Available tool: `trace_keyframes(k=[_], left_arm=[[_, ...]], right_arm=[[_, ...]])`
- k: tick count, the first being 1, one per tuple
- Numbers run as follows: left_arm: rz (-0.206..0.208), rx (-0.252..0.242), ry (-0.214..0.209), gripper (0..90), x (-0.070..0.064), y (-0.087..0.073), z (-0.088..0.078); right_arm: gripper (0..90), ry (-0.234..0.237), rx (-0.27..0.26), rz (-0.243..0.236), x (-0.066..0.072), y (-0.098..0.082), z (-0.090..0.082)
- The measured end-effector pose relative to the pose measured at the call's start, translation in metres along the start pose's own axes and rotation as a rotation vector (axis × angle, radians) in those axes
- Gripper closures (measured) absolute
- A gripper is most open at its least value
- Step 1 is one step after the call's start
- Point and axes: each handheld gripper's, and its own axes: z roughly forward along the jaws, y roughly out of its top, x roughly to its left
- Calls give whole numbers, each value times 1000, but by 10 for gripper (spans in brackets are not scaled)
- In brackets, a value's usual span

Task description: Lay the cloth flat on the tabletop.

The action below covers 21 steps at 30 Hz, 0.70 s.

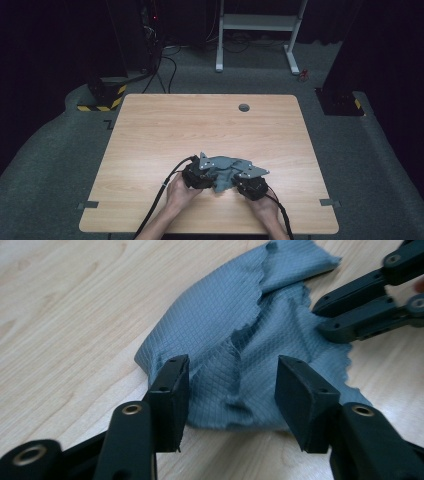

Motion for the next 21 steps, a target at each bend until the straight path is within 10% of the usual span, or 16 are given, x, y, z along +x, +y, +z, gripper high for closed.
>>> trace_keyframes(k=[7,21], left_arm=[[-63,5,19,874,18,4,5],[-270,-58,63,888,79,25,6]], right_arm=[[797,0,0,0,0,0,0],[797,0,0,1,0,0,0]])
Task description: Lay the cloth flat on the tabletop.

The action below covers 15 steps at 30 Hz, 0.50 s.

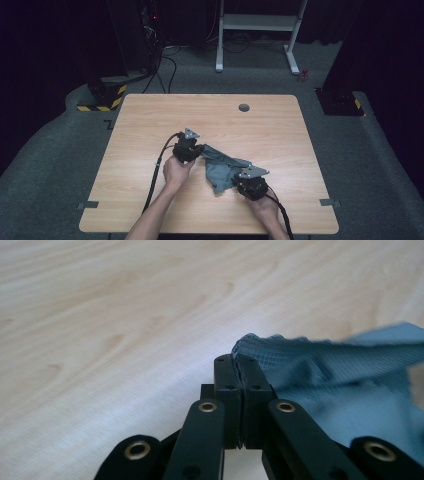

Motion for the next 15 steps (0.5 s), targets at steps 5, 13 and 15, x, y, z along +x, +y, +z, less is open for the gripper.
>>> trace_keyframes(k=[5,13,15], left_arm=[[-8,57,45,882,14,5,17],[-14,104,55,789,18,0,36],[-18,98,52,655,15,0,33]], right_arm=[[797,0,0,-1,0,0,0],[796,-3,2,-2,0,0,0],[791,-5,0,-1,1,0,0]])
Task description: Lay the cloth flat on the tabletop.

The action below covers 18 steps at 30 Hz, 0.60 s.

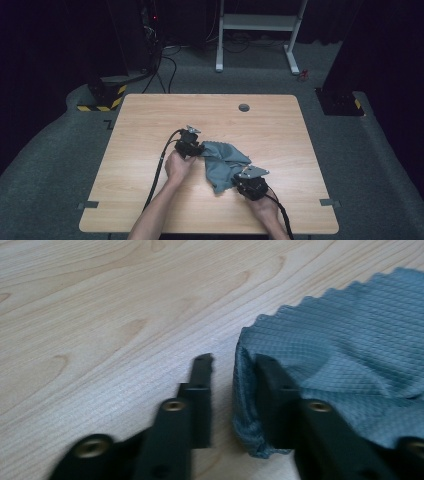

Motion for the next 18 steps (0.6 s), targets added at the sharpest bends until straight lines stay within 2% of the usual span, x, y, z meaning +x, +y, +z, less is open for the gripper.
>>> trace_keyframes(k=[4,5,6,8,12,14,15,18], left_arm=[[35,-63,-33,535,-16,-7,-15],[35,-63,-33,517,-16,-7,-15],[70,-70,-53,503,-28,-12,-24],[99,-83,-73,503,-39,-17,-31],[171,-62,-147,503,-64,-27,-40],[207,-57,-178,501,-77,-31,-43],[225,-53,-191,499,-84,-34,-44],[262,-46,-202,493,-100,-38,-43]], right_arm=[[785,-1,1,1,0,0,0],[785,-1,1,1,0,0,0],[785,-1,2,2,0,0,0],[787,-1,1,1,0,0,0],[784,15,1,-4,-1,0,-1],[776,-2,-12,-6,1,-1,-2],[777,-8,-29,1,0,-2,-4],[780,-18,-93,88,-11,-6,-10]])
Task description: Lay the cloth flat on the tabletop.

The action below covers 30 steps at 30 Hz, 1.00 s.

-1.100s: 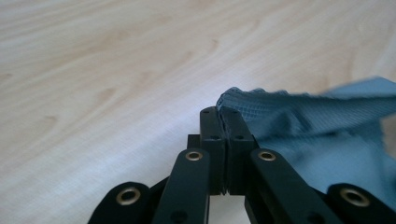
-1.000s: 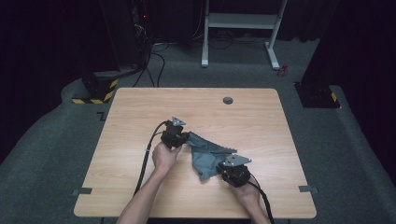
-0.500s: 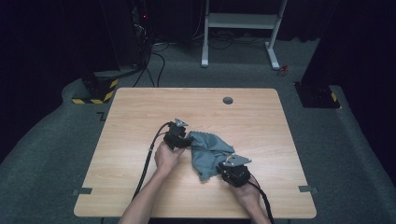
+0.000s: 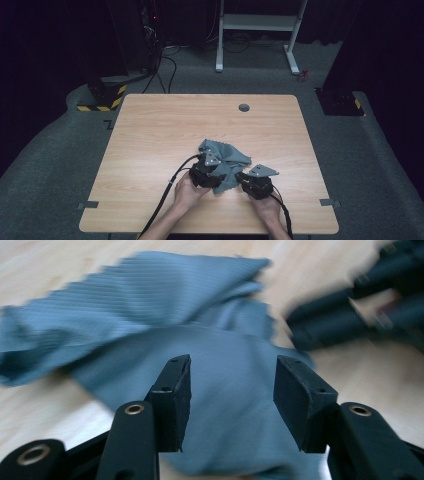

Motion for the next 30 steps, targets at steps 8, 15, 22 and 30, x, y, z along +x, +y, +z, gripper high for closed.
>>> trace_keyframes(k=[8,15,22,30], left_arm=[[113,69,23,446,-34,-4,18],[133,93,57,595,-31,-6,25],[158,105,32,840,-25,-6,24],[53,-17,-31,883,-7,-9,-7]], right_arm=[[702,-83,23,11,-5,6,9],[696,-90,70,4,-5,10,16],[741,-69,94,-7,-5,12,20],[763,-66,92,-16,-4,12,20]])
